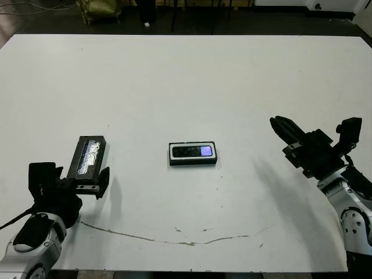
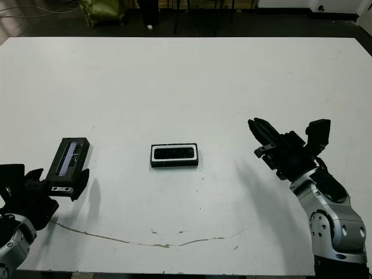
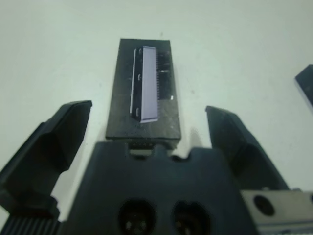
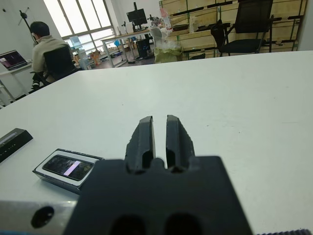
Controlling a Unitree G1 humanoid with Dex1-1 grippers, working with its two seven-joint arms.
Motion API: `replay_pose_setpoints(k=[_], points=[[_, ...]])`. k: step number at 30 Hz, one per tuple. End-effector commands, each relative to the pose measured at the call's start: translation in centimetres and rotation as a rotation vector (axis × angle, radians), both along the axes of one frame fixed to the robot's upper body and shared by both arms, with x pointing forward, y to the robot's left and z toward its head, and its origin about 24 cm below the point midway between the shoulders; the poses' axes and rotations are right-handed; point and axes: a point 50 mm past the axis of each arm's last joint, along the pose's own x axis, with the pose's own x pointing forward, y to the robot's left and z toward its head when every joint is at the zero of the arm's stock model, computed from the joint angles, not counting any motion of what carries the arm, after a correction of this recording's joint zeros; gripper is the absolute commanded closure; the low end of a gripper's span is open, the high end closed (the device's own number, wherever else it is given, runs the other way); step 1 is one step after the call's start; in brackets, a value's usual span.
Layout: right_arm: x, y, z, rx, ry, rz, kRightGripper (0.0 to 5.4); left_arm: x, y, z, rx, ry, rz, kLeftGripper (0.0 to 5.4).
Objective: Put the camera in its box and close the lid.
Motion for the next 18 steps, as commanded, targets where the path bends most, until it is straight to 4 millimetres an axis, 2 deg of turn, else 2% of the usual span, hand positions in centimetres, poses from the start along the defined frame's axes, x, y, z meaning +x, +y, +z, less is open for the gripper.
replay_pose_setpoints(k=[1, 5, 18], points=[[-0.2, -0.1, -0.7, 0.011, 0.029, -0.001, 5.40, -0.1, 0.4, -0.9, 0.004, 0.050, -0.021, 0.02], [-0.3, -0.1, -0.6, 0.000, 0.028, -0.004, 5.40, -0.1, 0.4, -1.1, -0.084, 0.062, -0.004, 0.02], [-0.4, 0.0, -0.6, 0.002, 0.043, -0.013, 5.40, 0.0, 0.4, -2.0, -0.106, 0.078, -0.012, 0.02]])
